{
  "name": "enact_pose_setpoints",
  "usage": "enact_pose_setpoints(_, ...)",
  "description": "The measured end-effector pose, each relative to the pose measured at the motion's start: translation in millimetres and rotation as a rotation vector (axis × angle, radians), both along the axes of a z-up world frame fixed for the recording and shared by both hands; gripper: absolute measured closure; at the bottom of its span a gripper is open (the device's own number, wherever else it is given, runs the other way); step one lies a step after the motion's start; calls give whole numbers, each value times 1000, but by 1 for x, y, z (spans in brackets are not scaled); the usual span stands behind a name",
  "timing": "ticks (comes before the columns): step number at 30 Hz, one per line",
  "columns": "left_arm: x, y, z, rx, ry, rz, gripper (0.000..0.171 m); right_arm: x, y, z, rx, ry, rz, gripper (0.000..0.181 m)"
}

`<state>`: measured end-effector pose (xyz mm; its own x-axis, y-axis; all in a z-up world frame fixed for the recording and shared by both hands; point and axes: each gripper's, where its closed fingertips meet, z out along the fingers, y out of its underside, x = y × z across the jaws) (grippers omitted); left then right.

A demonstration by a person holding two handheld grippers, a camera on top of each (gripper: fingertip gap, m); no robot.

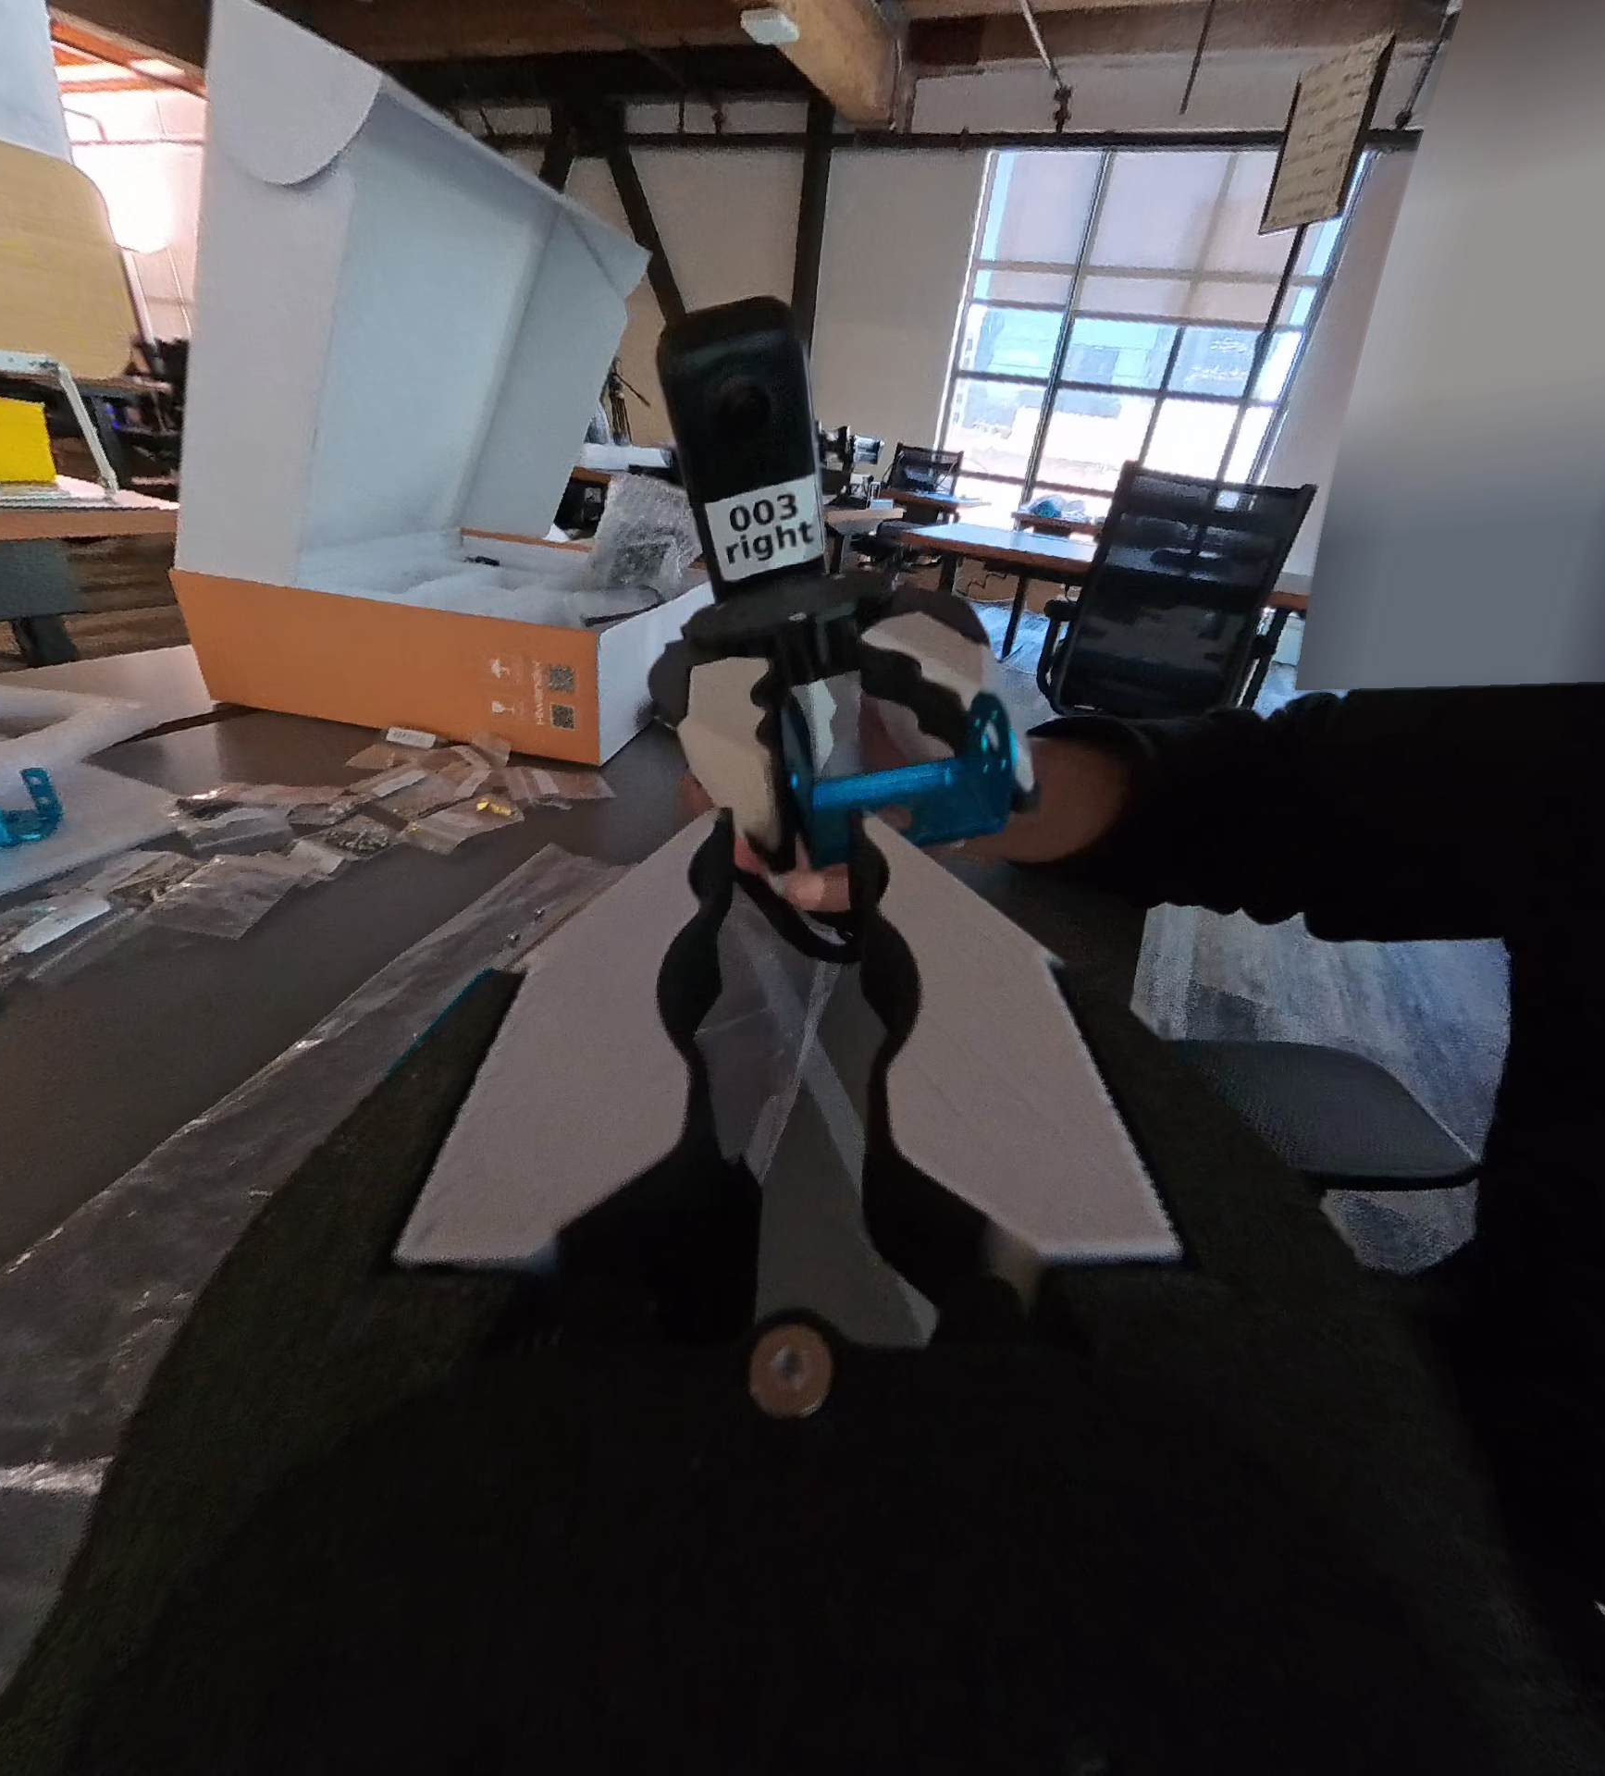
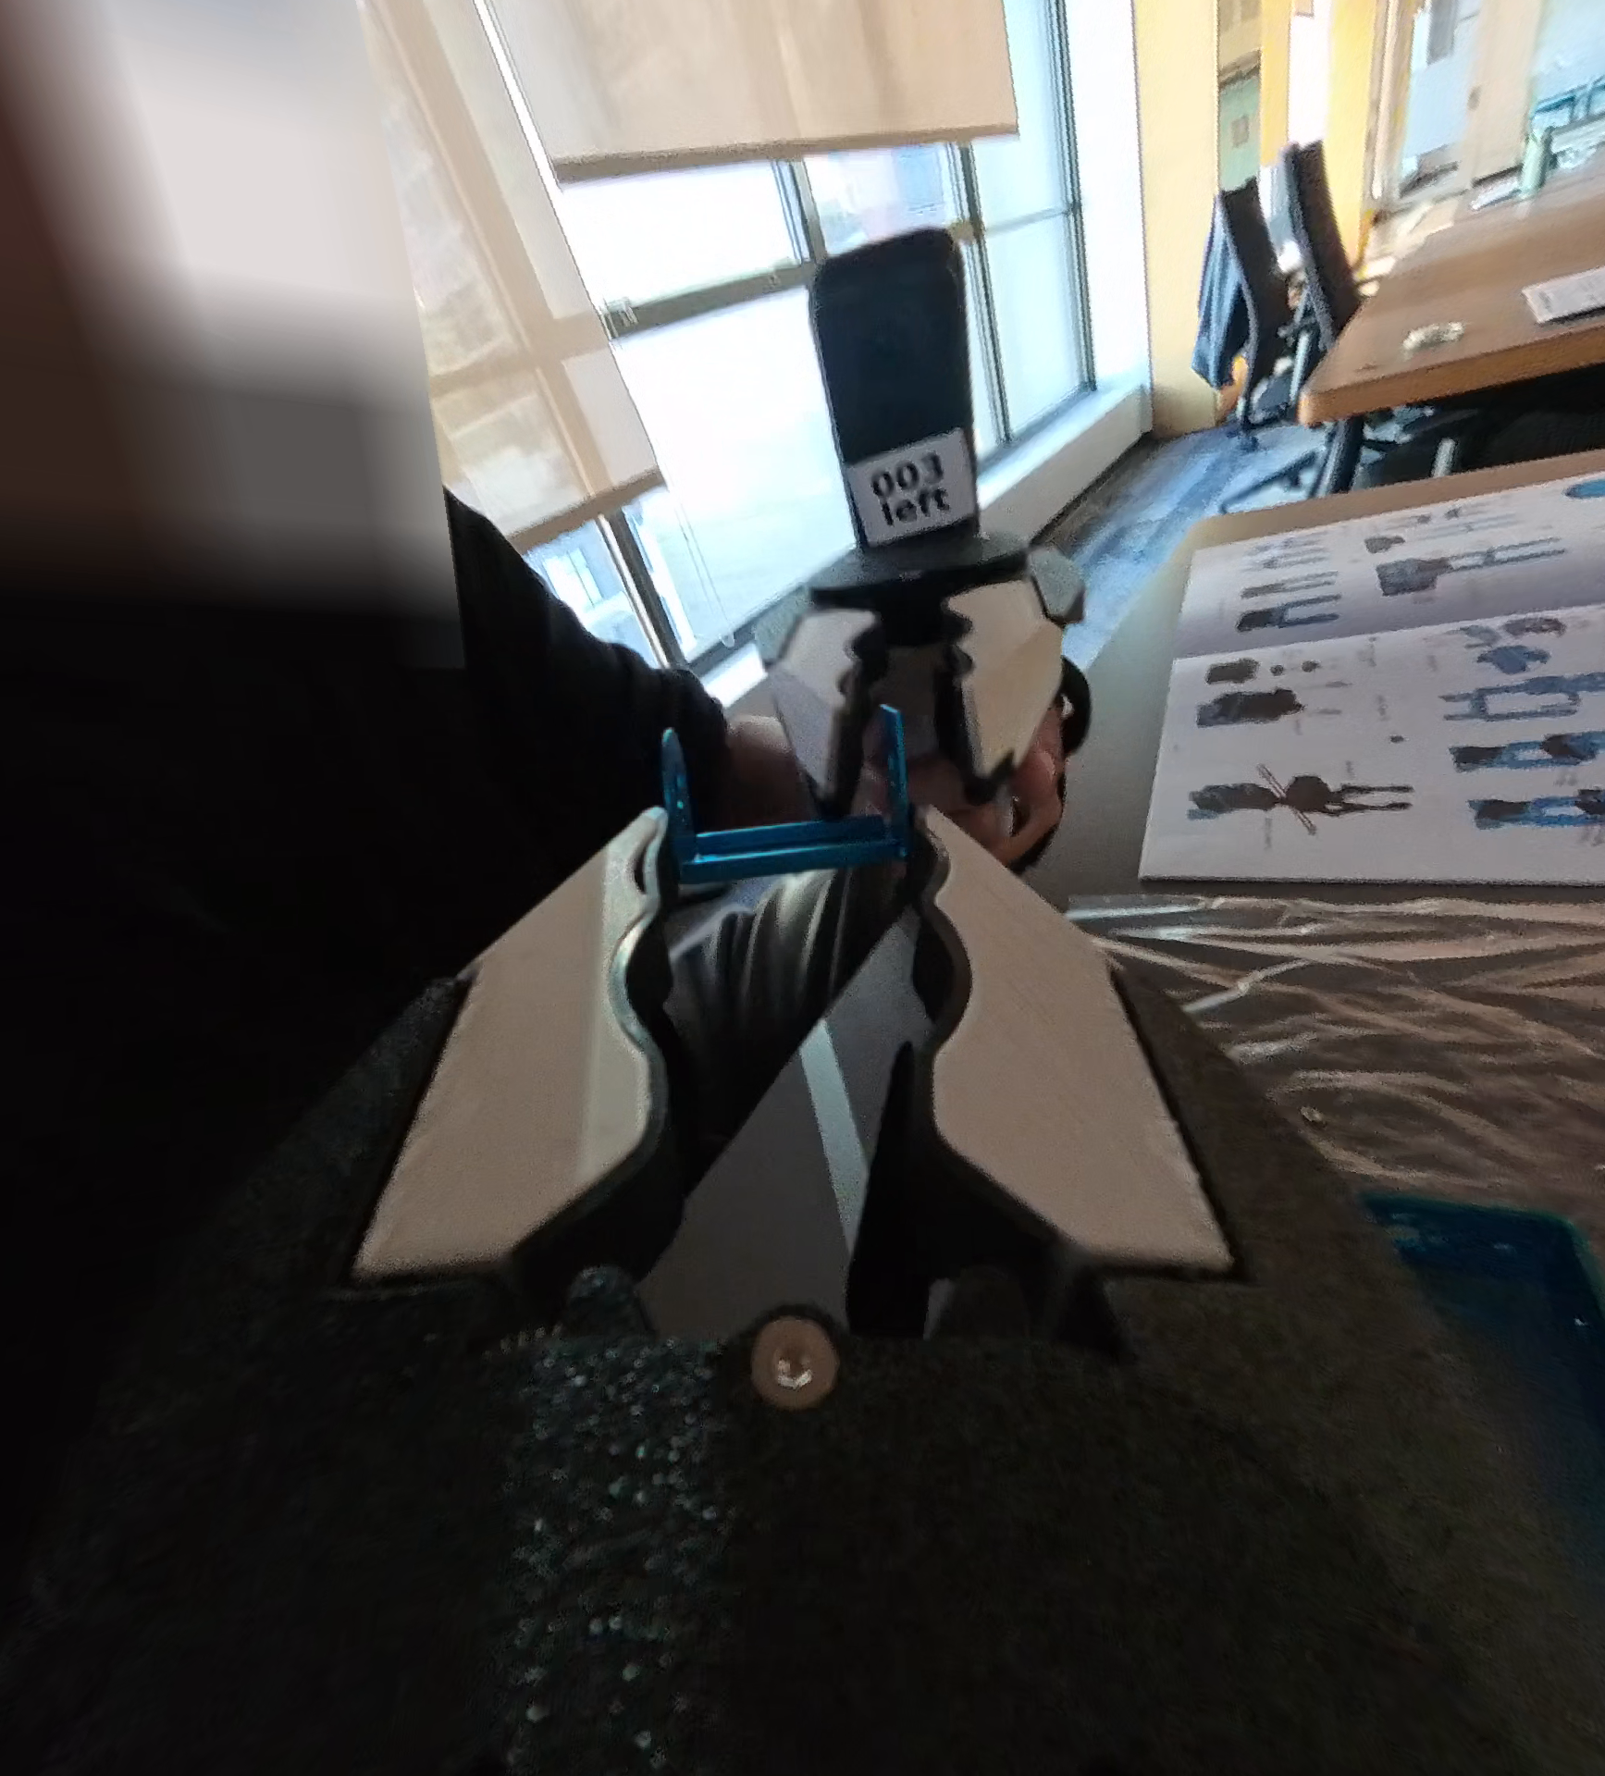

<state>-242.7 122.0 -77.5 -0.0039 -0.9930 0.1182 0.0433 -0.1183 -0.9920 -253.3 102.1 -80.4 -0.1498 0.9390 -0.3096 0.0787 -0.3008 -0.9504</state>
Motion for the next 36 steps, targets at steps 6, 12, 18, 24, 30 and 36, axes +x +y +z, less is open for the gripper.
enact_pose_setpoints(6,-7,23,-8,93,71,176,171,16,24,-28,54,-272,-203,126)
enact_pose_setpoints(12,-56,69,-39,217,290,335,171,250,40,-64,232,-844,-953,126)
enact_pose_setpoints(18,-66,105,-69,213,488,377,171,293,-12,-124,-61,-845,-929,124)
enact_pose_setpoints(24,-64,113,-96,172,634,397,171,275,4,-136,-12,-884,-850,148)
enact_pose_setpoints(30,-68,107,-120,199,752,398,171,268,3,-135,46,-959,-794,162)
enact_pose_setpoints(36,-77,95,-130,245,870,376,150,252,7,-99,256,-961,-837,162)
